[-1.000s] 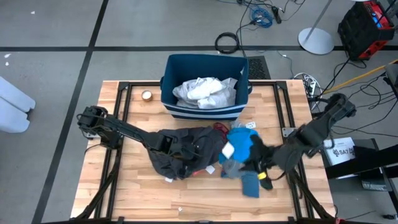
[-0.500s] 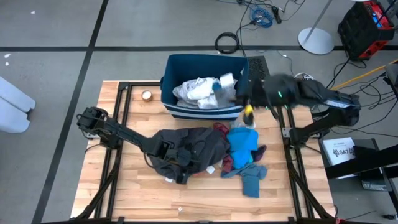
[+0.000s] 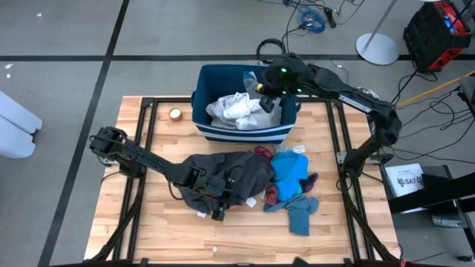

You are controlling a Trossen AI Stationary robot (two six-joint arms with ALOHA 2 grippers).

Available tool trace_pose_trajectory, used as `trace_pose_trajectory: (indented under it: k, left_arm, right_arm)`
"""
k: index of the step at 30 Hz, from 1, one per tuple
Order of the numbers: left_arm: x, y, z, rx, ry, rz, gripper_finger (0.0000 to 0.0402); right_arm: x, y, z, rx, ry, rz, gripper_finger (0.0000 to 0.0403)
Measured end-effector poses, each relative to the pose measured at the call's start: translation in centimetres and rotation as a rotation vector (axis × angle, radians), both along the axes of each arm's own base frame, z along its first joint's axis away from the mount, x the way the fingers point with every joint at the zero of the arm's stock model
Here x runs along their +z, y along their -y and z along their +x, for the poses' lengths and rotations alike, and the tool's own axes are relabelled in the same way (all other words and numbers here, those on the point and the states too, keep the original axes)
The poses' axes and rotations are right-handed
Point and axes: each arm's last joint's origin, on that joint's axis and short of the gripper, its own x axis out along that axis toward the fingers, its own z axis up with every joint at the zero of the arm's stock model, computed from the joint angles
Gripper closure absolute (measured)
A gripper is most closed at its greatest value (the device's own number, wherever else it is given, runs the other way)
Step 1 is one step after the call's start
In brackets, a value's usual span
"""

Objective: Sort clothes
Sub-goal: Put the gray sock into the blue bin, then put the orange sock into the blue bin

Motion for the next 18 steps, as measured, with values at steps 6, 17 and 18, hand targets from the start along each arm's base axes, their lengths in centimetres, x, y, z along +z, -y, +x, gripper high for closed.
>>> trace_pose_trajectory:
  k: [6, 17, 18]
  left_arm:
    - [-0.4, -0.1, -0.3, -0.001, -0.054, 0.021, 0.0304]
    - [-0.5, -0.1, -0.4, -0.005, -0.063, 0.03, 0.0304]
    - [-0.5, -0.1, -0.4, -0.005, -0.063, 0.03, 0.0304]
  right_arm:
    - [-3.3, 2.4, 1.4, -0.008, -0.095, 0.063, 0.0367]
    - [-3.3, 3.1, 1.3, -0.017, -0.104, 0.081, 0.0257]
    - [-2.8, 3.1, 1.3, -0.014, -0.093, 0.069, 0.0249]
